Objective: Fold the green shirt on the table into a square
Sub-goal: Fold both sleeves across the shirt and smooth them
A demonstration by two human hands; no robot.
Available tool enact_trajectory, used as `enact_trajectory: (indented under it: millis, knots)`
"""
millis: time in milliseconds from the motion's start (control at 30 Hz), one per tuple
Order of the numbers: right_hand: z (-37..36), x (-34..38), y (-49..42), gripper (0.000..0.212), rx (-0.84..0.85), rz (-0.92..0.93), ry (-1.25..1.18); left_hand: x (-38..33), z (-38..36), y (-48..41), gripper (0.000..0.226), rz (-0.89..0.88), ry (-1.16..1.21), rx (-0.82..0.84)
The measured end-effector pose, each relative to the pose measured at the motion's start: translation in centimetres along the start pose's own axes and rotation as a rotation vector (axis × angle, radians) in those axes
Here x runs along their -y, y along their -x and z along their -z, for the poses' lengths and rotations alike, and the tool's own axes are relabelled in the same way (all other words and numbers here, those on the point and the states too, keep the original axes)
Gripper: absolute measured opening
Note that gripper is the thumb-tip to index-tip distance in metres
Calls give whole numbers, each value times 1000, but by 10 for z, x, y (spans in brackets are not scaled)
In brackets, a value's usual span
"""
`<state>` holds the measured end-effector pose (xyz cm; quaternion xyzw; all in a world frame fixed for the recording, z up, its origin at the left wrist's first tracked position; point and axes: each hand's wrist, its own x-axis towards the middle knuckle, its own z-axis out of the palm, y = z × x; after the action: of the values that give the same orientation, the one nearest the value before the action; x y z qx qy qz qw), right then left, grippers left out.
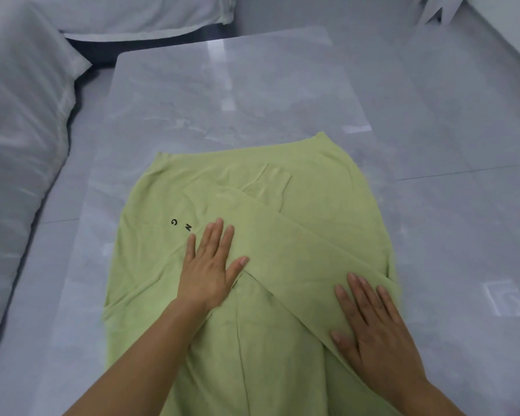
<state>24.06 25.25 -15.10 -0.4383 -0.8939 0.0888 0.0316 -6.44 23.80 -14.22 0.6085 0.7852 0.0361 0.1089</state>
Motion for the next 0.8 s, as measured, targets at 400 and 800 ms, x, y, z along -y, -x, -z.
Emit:
enact_trajectory:
  millis: [400,800]
  knots:
    - [3,6,8,60,-87,-23,-56,51,-4,178,69,463,162,-32]
    - [-2,7,22,61,-55,-42,-41,48,-3,182,92,526,151,9]
